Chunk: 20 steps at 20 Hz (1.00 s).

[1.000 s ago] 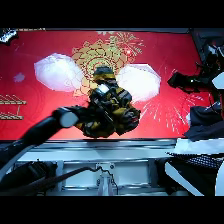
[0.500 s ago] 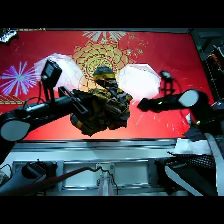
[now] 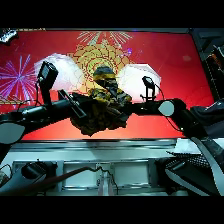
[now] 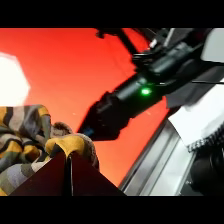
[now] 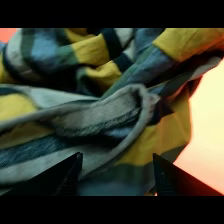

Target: Fold the clothes and pants, and hang the long-sleeved shirts on hangers.

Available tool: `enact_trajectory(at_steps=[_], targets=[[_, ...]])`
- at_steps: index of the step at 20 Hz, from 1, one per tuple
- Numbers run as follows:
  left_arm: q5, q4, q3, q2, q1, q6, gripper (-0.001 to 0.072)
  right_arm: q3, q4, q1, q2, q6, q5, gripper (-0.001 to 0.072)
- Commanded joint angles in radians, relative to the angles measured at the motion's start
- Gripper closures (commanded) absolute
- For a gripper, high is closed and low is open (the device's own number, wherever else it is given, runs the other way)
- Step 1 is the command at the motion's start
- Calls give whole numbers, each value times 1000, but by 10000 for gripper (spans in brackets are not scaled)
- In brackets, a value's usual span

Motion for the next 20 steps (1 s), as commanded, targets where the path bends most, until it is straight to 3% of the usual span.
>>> enact_trajectory(at_steps=[1, 5, 9, 10, 14, 20], targets=[[-21, -11, 0, 9, 1, 0, 693, -2, -69, 9, -58, 64, -23, 202], [-22, -11, 0, 39, 1, -19, 693, -2, -82, 9, -139, 106, -61, 213], [-21, 2, 0, 55, 2, -18, 693, 6, -97, 10, -140, 108, -70, 613], [-20, 17, 0, 55, 2, -19, 693, 9, -102, 10, -121, 105, -72, 646], [63, 68, 0, 55, 4, -20, 693, 97, -156, 9, 16, 12, -31, 645], [451, -89, 68, 148, 10, -47, 693, 596, -335, 9, 247, -192, 7, 645]])
